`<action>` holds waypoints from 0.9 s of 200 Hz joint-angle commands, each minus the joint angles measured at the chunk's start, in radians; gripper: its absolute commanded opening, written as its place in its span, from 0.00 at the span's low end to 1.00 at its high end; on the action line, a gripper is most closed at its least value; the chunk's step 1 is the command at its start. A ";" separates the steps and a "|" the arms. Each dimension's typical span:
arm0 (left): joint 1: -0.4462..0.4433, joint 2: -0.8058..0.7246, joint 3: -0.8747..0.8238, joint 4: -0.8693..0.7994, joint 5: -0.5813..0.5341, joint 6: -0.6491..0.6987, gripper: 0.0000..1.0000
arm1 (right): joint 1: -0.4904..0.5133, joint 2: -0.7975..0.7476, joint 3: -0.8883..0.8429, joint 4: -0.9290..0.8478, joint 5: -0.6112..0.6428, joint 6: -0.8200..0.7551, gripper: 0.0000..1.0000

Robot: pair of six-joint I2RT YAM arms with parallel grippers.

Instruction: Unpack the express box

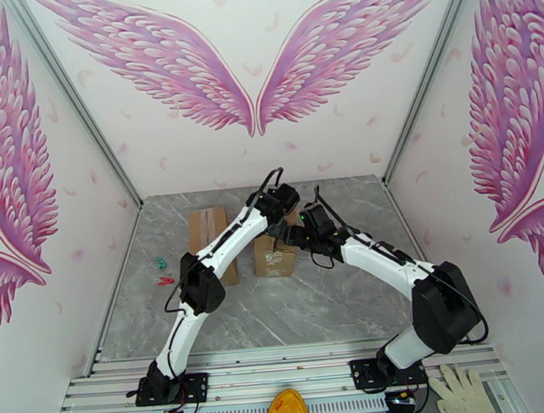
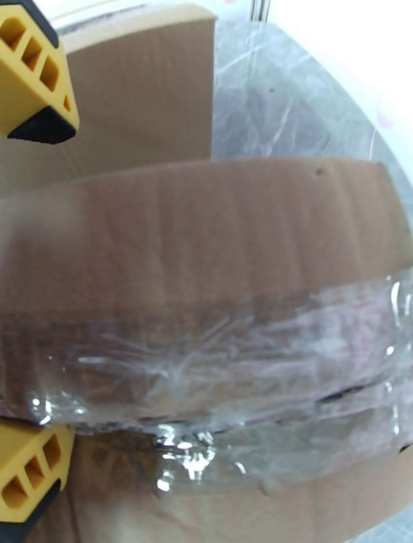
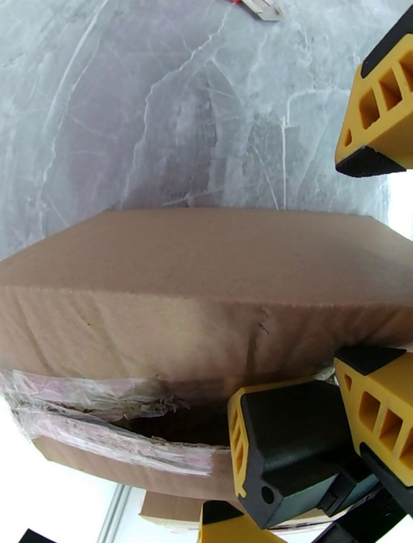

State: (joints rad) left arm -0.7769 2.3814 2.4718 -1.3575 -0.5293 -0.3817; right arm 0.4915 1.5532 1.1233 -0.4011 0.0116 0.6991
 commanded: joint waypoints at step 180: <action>0.012 -0.126 0.061 -0.024 0.162 0.079 0.00 | 0.029 0.060 0.043 -0.069 -0.003 -0.004 0.66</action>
State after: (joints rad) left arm -0.7815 2.3592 2.5824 -1.4117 -0.5484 -0.3069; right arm 0.5053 1.5723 1.1450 -0.3786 -0.0223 0.7101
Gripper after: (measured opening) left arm 0.071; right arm 0.658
